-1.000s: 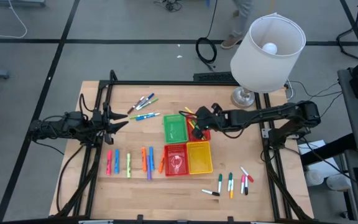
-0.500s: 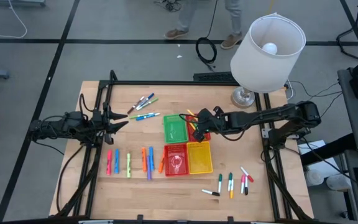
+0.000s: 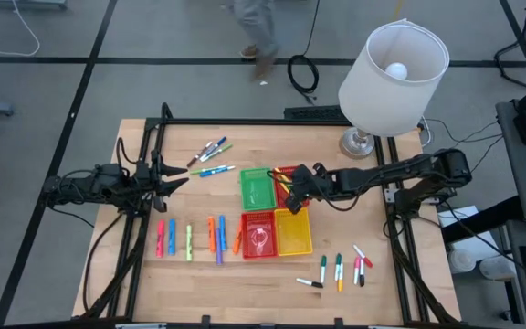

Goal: Pick & Place Markers
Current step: Put the yellow pen into the top red bin

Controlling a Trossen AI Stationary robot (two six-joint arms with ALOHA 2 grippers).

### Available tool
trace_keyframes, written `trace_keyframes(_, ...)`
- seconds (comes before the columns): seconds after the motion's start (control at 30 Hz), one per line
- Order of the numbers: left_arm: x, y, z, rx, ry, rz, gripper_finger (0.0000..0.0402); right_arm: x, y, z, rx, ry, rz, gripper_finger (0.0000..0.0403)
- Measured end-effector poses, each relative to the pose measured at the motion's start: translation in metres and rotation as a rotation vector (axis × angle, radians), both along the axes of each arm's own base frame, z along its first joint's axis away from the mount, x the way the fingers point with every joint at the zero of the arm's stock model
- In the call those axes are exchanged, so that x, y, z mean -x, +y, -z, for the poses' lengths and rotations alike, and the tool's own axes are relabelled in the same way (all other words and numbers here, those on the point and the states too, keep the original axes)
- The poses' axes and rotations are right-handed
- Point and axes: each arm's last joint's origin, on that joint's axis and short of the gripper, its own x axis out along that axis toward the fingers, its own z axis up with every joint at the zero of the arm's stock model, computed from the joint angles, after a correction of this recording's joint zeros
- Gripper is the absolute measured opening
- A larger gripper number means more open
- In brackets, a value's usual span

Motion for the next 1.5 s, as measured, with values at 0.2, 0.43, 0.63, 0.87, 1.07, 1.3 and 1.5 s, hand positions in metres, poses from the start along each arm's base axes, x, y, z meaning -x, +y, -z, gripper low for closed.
trace_keyframes(0.2,0.000,0.000,0.000,0.000,0.000,0.000,0.0134,0.000,0.000,0.000,0.000,0.000,0.001,0.0036)
trace_keyframes(0.43,0.000,0.000,0.000,0.000,0.000,0.000,0.0134,-0.003,0.000,0.007,-0.003,0.017,0.007,0.0036)
trace_keyframes(0.63,0.000,0.000,0.000,0.000,0.000,0.000,0.0134,-0.009,0.001,0.026,-0.012,0.071,-0.001,0.0036)
trace_keyframes(0.87,0.000,0.000,0.000,0.000,0.000,0.000,0.0134,-0.013,0.001,0.028,-0.040,0.059,-0.030,0.0036)
trace_keyframes(1.07,0.000,0.000,0.000,0.000,0.000,0.000,0.0134,-0.012,0.001,0.029,-0.041,0.073,-0.027,0.0036)
trace_keyframes(1.3,0.000,0.000,0.000,0.000,0.000,0.000,0.0134,-0.009,0.001,0.031,-0.053,0.101,-0.007,0.0036)
trace_keyframes(1.5,0.000,0.000,0.000,0.000,0.001,0.000,0.0134,-0.009,0.001,0.031,-0.053,0.102,-0.008,0.0036)
